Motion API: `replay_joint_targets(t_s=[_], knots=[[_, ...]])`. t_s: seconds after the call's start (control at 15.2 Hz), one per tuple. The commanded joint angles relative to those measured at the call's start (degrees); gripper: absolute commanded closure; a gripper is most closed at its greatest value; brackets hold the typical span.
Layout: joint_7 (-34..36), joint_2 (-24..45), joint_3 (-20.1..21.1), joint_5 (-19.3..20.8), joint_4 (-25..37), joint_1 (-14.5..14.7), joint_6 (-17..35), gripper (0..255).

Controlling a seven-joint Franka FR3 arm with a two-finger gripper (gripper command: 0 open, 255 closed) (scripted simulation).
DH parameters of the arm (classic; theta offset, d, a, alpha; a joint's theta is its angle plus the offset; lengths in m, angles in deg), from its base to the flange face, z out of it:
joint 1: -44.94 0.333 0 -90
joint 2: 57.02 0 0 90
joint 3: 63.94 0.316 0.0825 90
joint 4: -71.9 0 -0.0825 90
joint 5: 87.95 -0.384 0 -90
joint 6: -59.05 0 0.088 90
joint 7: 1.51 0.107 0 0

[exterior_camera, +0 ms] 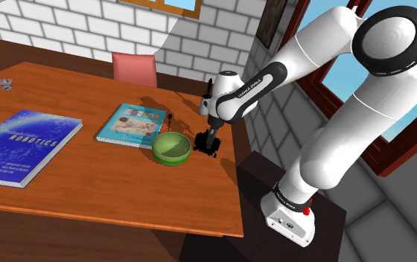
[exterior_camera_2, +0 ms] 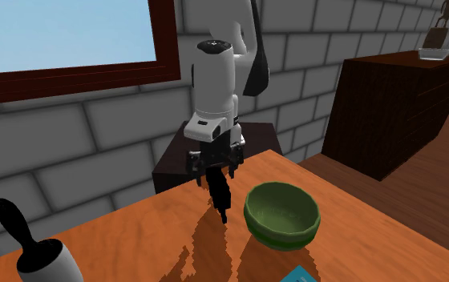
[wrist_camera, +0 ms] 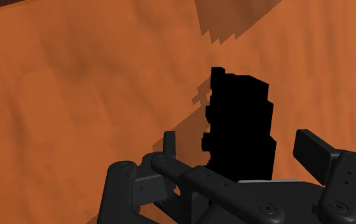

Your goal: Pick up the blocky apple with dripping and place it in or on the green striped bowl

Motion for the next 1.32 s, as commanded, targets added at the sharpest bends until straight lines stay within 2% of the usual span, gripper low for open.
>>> replay_joint_targets(t_s=[0.0, 0.4, 0.46, 1.06, 1.25], knots=[[-0.10, 0.63, -0.05, -0.04, -0.16, -0.02, 0.86, 0], [-0.10, 0.62, -0.05, -0.05, -0.15, -0.02, 0.84, 0], [-0.10, 0.62, -0.05, -0.05, -0.15, -0.02, 0.84, 255], [-0.11, 0.64, -0.05, -0.05, -0.15, -0.02, 0.86, 255], [0.06, -2.00, 0.00, 0.22, 0.16, -0.09, -2.09, 255]])
